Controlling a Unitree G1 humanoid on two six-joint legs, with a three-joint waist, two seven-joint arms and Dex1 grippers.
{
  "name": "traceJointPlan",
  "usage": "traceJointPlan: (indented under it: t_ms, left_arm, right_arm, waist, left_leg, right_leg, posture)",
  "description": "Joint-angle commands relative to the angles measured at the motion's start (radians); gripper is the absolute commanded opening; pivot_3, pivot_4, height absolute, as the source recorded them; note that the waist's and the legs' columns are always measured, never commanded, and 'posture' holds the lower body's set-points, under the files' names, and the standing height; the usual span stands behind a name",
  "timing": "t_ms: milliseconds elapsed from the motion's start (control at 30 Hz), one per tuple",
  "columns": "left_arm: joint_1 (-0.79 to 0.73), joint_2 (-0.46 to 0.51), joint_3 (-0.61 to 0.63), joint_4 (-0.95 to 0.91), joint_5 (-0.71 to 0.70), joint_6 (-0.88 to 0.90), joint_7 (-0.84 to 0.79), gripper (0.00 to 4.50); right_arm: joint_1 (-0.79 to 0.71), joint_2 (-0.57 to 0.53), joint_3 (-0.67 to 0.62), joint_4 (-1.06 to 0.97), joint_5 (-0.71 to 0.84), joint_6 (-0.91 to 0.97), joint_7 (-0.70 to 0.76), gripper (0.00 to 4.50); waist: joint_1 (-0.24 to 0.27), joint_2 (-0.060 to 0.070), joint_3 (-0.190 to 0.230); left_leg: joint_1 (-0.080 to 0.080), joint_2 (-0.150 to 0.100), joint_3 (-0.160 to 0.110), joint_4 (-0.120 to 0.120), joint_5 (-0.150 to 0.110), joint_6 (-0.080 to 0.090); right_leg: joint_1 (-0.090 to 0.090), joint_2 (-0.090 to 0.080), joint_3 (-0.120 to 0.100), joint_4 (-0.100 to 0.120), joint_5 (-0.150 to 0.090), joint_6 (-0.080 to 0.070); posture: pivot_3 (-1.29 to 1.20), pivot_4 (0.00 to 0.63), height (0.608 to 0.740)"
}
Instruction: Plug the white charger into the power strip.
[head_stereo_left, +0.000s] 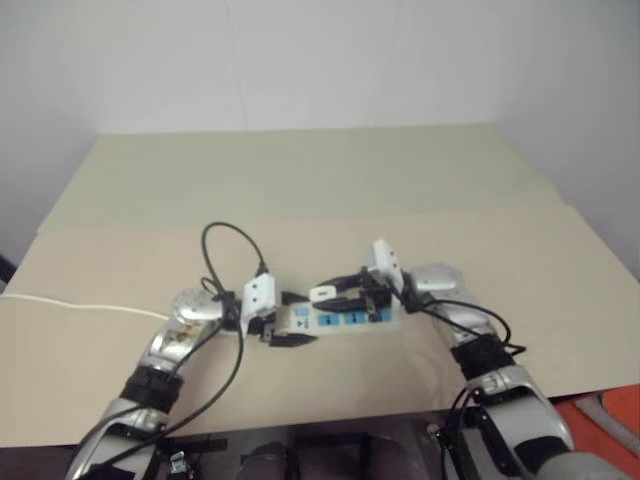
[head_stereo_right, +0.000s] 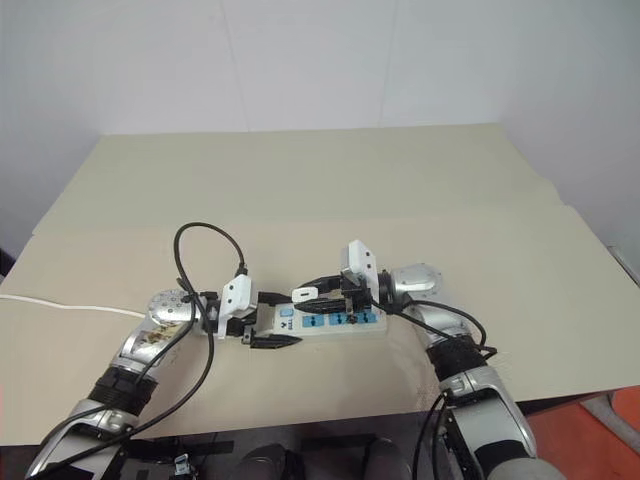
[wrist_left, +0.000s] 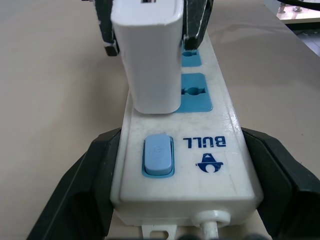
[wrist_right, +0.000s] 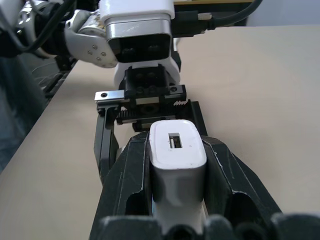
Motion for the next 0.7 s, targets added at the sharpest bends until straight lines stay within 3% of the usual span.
traceJointPlan:
  t_ms: [33, 467, 700]
  left_arm:
    - [0.027, 0.052, 0.011, -0.011, 0.019, 0.013, -0.009, 3.27]
    - [0.026, 0.053, 0.005, -0.023, 0.013, 0.032, 0.020, 3.27]
    - [0.020, 0.050, 0.001, -0.017, 0.013, 0.030, 0.018, 3.27]
  right_arm:
    - [0.012, -0.088, -0.029, 0.104, -0.048, -0.040, 0.027, 1.14]
    - [0.015, 0.057, 0.031, 0.040, -0.075, -0.017, -0.098, 1.14]
    - [0.081, -0.008, 0.010, 0.015, -0.084, -0.040, -0.070, 1.14]
  waist:
    - [0.000, 0.000, 0.000]
    - [-0.023, 0.000, -0.001]
    - [-0.025, 0.000, -0.001]
  left_leg:
    - [0.000, 0.000, 0.000, 0.000, 0.000, 0.000]
    - [0.003, 0.001, 0.000, 0.000, 0.001, -0.002]
    - [0.005, 0.002, 0.000, -0.001, 0.002, -0.003]
  right_leg:
    - [0.000, 0.000, 0.000, 0.000, 0.000, 0.000]
    - [0.001, 0.000, 0.001, 0.001, 0.000, -0.001]
    - [0.002, 0.000, 0.002, 0.002, 0.000, -0.002]
  posture:
    - [0.00, 0.150, 0.740]
    - [0.00, 0.150, 0.740]
    - [0.00, 0.150, 0.740]
